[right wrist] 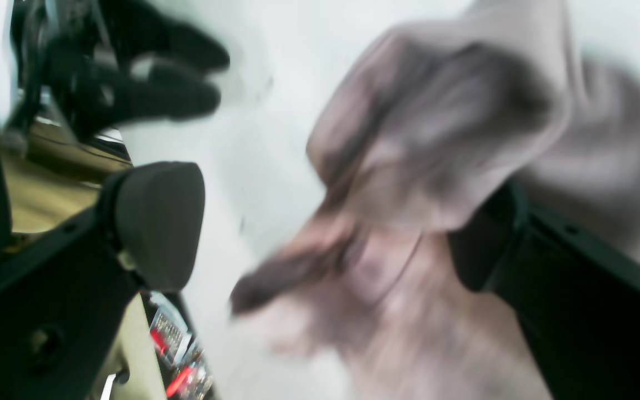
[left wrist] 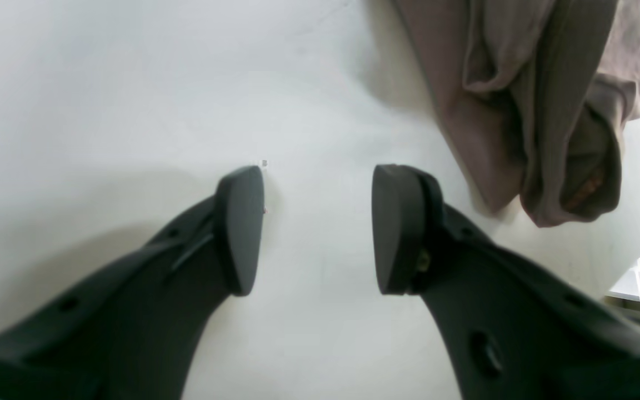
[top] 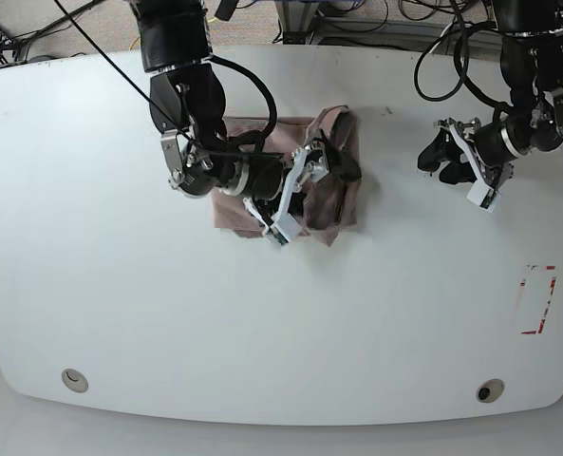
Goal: Fold the T-shirt properly
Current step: 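Press and tuck the folded bundle edges with the right gripper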
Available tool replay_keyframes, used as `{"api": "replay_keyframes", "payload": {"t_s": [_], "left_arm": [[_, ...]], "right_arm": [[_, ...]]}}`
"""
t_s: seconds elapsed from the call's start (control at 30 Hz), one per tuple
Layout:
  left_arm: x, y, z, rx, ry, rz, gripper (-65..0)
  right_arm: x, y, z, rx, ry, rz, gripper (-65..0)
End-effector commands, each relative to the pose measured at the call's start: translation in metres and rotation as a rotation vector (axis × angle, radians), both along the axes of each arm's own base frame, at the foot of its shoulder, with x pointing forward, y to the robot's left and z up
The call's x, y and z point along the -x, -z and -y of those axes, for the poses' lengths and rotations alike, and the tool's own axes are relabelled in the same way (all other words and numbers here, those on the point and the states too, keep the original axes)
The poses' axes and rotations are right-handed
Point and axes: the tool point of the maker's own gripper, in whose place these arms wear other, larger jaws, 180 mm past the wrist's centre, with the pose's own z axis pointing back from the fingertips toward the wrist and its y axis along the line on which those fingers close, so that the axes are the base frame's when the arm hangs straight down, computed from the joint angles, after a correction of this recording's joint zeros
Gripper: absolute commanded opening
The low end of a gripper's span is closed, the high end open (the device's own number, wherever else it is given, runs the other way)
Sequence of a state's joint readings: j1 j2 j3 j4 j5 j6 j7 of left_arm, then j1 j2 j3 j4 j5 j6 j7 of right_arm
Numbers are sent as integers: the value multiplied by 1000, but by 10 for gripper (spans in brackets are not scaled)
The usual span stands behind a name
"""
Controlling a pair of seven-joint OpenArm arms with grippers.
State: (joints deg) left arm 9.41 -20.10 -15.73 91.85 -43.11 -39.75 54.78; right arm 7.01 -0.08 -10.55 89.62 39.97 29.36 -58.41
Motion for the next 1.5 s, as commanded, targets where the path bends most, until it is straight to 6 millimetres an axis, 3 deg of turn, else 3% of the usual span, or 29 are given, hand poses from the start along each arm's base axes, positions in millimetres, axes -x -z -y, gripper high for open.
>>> {"api": "replay_keyframes", "payload": {"t_s": [0.0,0.1,0.23,0.33,0.5,0.67,0.73,0.87,1.0,1.07,1.17,1.3,1.47], "left_arm": [[-9,-15,-3,2,3,52,-357],[-9,-15,-7,-13,8,50,-357],[-10,-16,-7,-14,10,54,-357],[-11,-17,-7,-14,10,57,-357],[-18,-28,1,-36,43,97,-357],[-16,-37,30,-153,166,150,-357],[-13,-39,52,-176,217,176,-357],[-12,-38,79,-236,265,210,-357],[-20,-37,94,-275,273,234,-357],[-26,-39,95,-287,255,244,-357],[-30,-42,85,-294,215,247,-357],[-37,-48,59,-307,131,255,-357],[-42,-58,20,-322,20,265,-357]], "right_arm": [[-16,-30,-24,-76,-27,61,0],[-26,-49,-45,-101,-64,96,0],[-30,-59,-48,-116,-63,116,0],[-37,-65,-32,-115,-24,144,0],[-25,-44,1,-48,5,135,0],[-6,-26,28,17,15,126,0],[-4,-24,41,29,43,125,-8],[-4,-18,70,54,115,114,-159],[6,-5,80,84,113,82,-325],[18,-3,79,83,108,74,-398],[36,0,77,82,99,56,-452],[52,7,67,77,68,26,-415],[81,23,29,71,-69,-32,-392]]}}
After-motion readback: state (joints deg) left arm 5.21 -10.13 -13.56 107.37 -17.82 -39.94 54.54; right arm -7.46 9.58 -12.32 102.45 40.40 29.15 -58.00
